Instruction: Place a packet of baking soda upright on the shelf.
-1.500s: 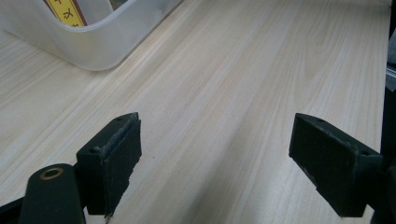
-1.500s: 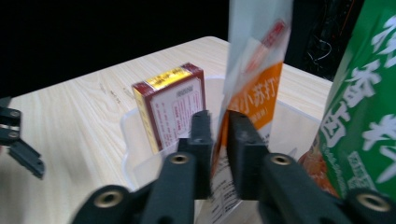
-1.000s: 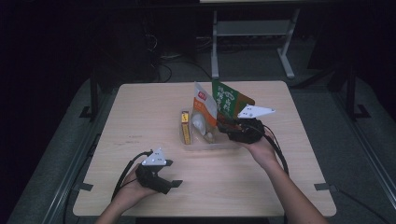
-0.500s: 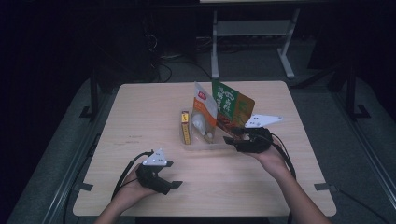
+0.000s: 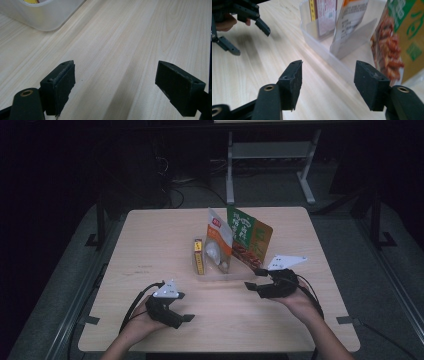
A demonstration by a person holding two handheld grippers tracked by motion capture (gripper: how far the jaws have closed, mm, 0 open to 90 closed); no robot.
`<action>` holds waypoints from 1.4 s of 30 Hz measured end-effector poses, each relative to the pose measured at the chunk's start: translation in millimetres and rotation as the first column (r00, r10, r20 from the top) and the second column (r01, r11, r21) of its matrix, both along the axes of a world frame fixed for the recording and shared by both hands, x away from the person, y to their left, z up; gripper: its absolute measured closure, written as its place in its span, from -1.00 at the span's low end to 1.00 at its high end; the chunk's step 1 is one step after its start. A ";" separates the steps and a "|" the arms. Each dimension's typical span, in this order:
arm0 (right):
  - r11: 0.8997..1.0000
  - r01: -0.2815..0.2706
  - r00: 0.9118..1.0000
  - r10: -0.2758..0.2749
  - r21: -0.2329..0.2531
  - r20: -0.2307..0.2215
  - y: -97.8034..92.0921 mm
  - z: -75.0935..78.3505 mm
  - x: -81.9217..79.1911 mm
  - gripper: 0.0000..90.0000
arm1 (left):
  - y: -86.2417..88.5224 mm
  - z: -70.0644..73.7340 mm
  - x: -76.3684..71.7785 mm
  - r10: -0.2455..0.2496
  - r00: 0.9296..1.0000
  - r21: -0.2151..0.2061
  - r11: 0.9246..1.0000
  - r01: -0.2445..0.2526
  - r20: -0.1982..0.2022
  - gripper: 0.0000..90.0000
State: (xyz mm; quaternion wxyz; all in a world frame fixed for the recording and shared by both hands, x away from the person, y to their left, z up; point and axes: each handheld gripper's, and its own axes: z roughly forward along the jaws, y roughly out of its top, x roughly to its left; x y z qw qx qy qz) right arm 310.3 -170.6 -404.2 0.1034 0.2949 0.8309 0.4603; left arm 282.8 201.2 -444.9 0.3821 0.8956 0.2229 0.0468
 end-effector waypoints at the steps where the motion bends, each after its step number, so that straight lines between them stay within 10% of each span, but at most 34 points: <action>1: 1.000 -0.001 1.000 0.001 -0.001 -0.005 -1.3 -1.1 -2.1 -0.16 | 0.2 0.1 0.2 -0.002 1.000 0.003 1.000 0.002 0.002 -0.66; 42: 0.974 -0.111 0.992 0.095 -0.200 -0.089 -5.4 -38.0 -18.5 -0.39 | 5.0 -12.3 2.8 -0.082 0.996 0.073 0.994 0.086 -0.046 -0.68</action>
